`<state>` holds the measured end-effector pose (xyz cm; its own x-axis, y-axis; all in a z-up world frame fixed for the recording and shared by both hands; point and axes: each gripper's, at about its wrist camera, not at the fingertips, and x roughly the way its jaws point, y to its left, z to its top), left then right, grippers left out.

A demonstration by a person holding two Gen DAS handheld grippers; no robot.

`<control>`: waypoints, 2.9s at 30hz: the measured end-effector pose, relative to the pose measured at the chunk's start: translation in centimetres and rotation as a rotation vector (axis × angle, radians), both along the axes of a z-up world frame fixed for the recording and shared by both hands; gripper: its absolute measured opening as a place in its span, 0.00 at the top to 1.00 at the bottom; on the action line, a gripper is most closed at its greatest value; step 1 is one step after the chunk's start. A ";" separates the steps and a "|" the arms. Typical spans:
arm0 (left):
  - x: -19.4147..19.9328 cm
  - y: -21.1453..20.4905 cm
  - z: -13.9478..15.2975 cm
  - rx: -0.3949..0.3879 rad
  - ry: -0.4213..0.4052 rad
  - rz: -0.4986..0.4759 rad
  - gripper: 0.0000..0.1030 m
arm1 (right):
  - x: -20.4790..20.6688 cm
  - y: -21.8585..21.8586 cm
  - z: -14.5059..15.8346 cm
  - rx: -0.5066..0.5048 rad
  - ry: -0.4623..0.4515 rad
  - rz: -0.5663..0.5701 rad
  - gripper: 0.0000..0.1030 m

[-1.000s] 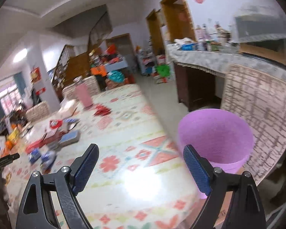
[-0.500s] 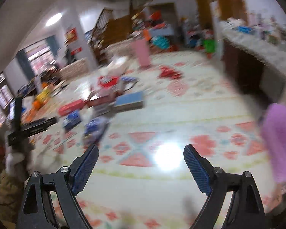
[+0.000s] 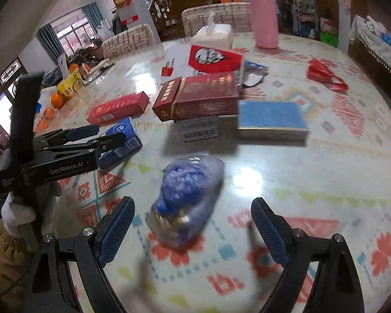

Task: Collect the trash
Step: 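Grasp the blue plastic bag with the right tool while the left grasps the Vinda tissue pack, then lift the blue bag and tissue pack and turn toward the pink basket, then open both tools over the pink basket to drop the bag and tissue pack, then move both open tools back over the table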

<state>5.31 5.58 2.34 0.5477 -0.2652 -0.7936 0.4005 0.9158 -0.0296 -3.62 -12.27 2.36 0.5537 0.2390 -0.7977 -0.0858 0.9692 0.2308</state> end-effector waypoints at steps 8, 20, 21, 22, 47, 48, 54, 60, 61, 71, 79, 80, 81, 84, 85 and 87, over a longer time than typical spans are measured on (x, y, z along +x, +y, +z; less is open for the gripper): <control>-0.2 -0.3 -0.7 0.022 0.014 0.001 0.51 | 1.3 1.9 -0.3 -0.082 -0.029 -0.013 0.17; -3.1 1.2 3.1 -0.085 -0.031 0.071 0.52 | -0.5 1.6 0.3 -0.108 -0.076 -0.007 0.53; -3.4 1.2 3.4 -0.096 -0.029 0.070 0.52 | -0.9 1.2 0.5 -0.101 -0.082 -0.011 0.53; -3.6 1.1 3.7 -0.102 -0.029 0.068 0.51 | -1.3 0.9 0.7 -0.092 -0.086 -0.017 0.53; -12.8 -17.2 9.8 -0.095 -0.114 -0.249 0.51 | -16.3 -18.3 5.1 0.016 -0.252 -0.371 0.53; -13.1 -18.5 9.9 -0.097 -0.113 -0.270 0.51 | -16.8 -19.1 5.1 0.018 -0.253 -0.389 0.53; -14.2 -25.5 10.1 -0.117 -0.083 -0.379 0.51 | -20.3 -25.1 5.3 0.006 -0.266 -0.502 0.53; -15.0 -32.1 10.2 -0.134 -0.045 -0.471 0.51 | -23.4 -31.0 5.4 -0.013 -0.274 -0.626 0.53; -15.2 -33.4 10.1 -0.139 -0.038 -0.493 0.51 | -24.0 -32.0 5.4 -0.012 -0.274 -0.648 0.53; -15.5 -46.2 8.4 -0.166 0.086 -0.652 0.51 | -25.6 -40.4 4.9 -0.035 -0.256 -0.791 0.53; -15.8 -51.4 8.1 -0.236 0.145 -0.710 0.38 | -24.3 -43.1 4.2 -0.055 -0.239 -0.827 0.43; -15.9 -51.3 8.3 -0.243 0.139 -0.709 0.33 | -24.3 -43.3 4.2 -0.055 -0.241 -0.835 0.38; -15.9 -51.2 8.3 -0.247 0.131 -0.708 0.31 | -24.3 -43.4 4.1 -0.056 -0.244 -0.839 0.37; -16.0 -50.3 8.4 -0.232 0.117 -0.704 0.31 | -24.5 -43.4 4.1 -0.057 -0.249 -0.851 0.37; -15.9 -49.8 8.4 -0.230 0.114 -0.697 0.31 | -24.6 -43.3 4.1 -0.053 -0.249 -0.854 0.37; -15.7 -48.2 8.6 -0.228 0.098 -0.671 0.30 | -24.6 -43.2 4.1 -0.050 -0.249 -0.856 0.37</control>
<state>-10.44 -42.60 10.91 0.1371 -0.6848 -0.7157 0.8612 0.4394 -0.2555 -28.21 -55.48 6.50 0.6852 -0.3675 -0.6289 0.6298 0.7326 0.2582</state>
